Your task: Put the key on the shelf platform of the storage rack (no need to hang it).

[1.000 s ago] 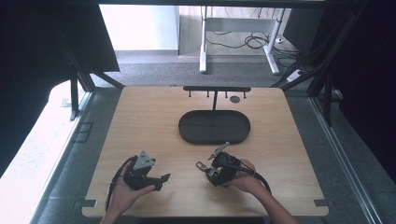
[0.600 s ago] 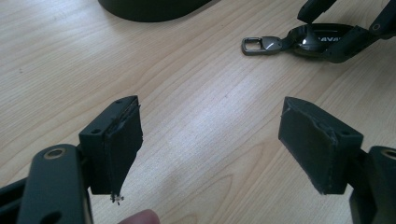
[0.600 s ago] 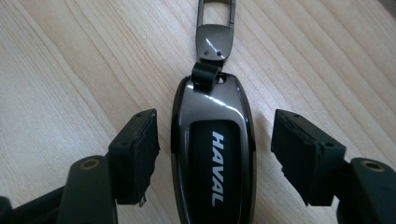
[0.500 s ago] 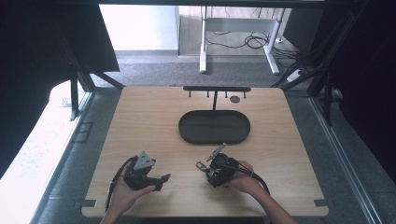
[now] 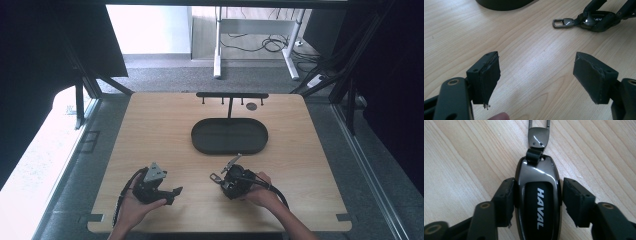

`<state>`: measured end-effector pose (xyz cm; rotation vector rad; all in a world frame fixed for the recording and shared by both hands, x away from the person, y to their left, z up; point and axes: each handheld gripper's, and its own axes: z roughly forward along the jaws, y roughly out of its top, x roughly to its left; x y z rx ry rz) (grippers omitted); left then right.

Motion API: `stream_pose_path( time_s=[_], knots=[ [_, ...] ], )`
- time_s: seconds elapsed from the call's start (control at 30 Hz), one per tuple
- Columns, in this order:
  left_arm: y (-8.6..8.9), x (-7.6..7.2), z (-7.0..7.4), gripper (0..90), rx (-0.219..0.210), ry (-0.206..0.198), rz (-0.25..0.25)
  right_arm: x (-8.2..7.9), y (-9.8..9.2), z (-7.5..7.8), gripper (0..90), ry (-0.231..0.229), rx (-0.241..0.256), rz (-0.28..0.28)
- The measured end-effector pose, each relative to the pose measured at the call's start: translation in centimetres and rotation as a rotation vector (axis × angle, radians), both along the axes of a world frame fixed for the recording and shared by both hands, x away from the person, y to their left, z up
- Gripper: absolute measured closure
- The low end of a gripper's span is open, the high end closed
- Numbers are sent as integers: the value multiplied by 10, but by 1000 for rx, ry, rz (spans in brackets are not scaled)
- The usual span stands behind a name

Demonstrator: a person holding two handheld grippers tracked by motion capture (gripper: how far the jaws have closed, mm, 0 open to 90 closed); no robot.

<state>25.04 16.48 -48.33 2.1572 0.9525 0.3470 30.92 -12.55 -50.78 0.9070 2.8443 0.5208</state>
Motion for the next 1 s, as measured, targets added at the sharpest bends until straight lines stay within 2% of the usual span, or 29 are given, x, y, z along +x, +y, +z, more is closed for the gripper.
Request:
stream_pose_path(
  time_s=[0.27, 0.53, 1.0],
  knots=[
    [0, 0, -1, 222, 0, 6, 1, 1, 0, 1, 492, 3, -2, -12],
    [1, 0, 0, 222, -2, 7, 1, 3, -2, 2, 495, 45, 13, -14],
    [1, 0, -1, 222, -4, 17, -3, 7, -16, 23, 497, 72, 107, -28]
  ],
)
